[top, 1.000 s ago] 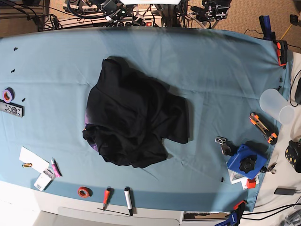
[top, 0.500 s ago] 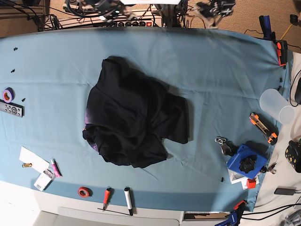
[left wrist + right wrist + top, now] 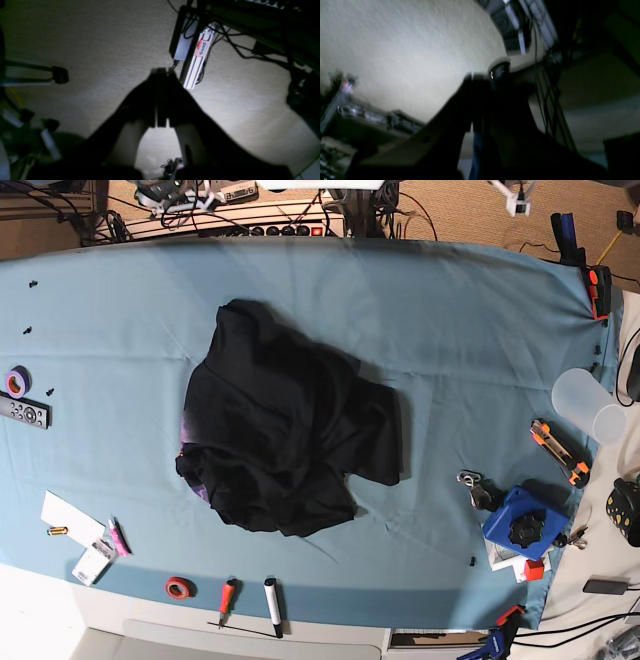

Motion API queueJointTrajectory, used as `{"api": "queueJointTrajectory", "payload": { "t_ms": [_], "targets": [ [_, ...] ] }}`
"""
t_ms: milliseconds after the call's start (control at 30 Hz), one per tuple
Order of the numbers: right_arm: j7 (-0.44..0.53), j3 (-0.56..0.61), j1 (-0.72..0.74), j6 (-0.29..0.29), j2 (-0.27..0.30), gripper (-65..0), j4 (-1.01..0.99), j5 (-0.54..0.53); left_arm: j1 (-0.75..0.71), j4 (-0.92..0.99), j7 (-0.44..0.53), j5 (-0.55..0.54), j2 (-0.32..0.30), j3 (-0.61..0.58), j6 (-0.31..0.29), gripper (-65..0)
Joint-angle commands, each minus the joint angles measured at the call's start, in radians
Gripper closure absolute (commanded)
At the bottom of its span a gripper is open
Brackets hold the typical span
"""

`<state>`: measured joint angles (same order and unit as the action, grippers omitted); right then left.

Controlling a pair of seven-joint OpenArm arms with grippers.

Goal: Layout the t-shirt on the table in an organized manner, then fold the t-shirt properly

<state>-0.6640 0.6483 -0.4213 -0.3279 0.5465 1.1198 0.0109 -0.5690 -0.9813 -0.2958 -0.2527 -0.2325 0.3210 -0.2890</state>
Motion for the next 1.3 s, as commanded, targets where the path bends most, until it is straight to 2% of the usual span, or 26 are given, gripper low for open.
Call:
{"api": "queueJointTrajectory", "payload": {
  "t_ms": [0,133,233,367,467,633,833,967,1100,1267],
  "targets": [
    [-0.023,-0.002,-0.031,0.014,0.026,0.0,0.055,-0.003,-0.045,-0.06,-0.018,-0.024,-0.008,0.002,-0.008,0.0],
    [-0.093,-0.002,-0.135,0.139,0.068,0.0,0.244,-0.002,-0.183,-0.292,-0.092,-0.066,-0.008,0.003,-0.008,0.0],
    [-0.14,-0.004,-0.215,0.216,0.074,0.0,0.378,0.034,-0.277,-0.451,-0.133,-0.067,-0.003,0.004,-0.008,0.0],
    [-0.175,-0.033,-0.327,0.268,0.074,0.0,0.545,0.083,-0.387,-0.632,-0.172,-0.066,0.003,0.004,-0.008,0.0],
    [-0.175,-0.099,-0.398,0.304,0.074,0.0,0.638,0.119,-0.451,-0.74,-0.193,-0.066,0.003,0.005,-0.007,0.0],
    [-0.174,-0.257,-0.475,0.303,0.074,0.0,0.763,0.117,-0.501,-0.875,-0.214,-0.066,0.003,0.005,-0.008,0.0],
    [-0.176,-0.394,-0.479,0.302,0.074,0.0,0.931,0.069,-0.497,-1.0,-0.222,-0.066,0.003,0.005,-0.008,0.0],
    [-0.179,-0.457,-0.47,0.299,0.074,0.0,1.063,0.061,-0.497,-1.082,-0.225,-0.065,0.003,0.005,-0.007,0.0],
    [-0.193,-0.506,-0.47,0.299,0.074,0.0,1.184,0.06,-0.489,-1.191,-0.312,-0.065,0.003,0.005,-0.007,0.0],
    [-0.198,-0.526,-0.426,0.298,0.071,0.0,1.236,0.082,-0.443,-1.312,-0.333,-0.062,0.003,0.005,-0.008,0.0]
  ]
}}
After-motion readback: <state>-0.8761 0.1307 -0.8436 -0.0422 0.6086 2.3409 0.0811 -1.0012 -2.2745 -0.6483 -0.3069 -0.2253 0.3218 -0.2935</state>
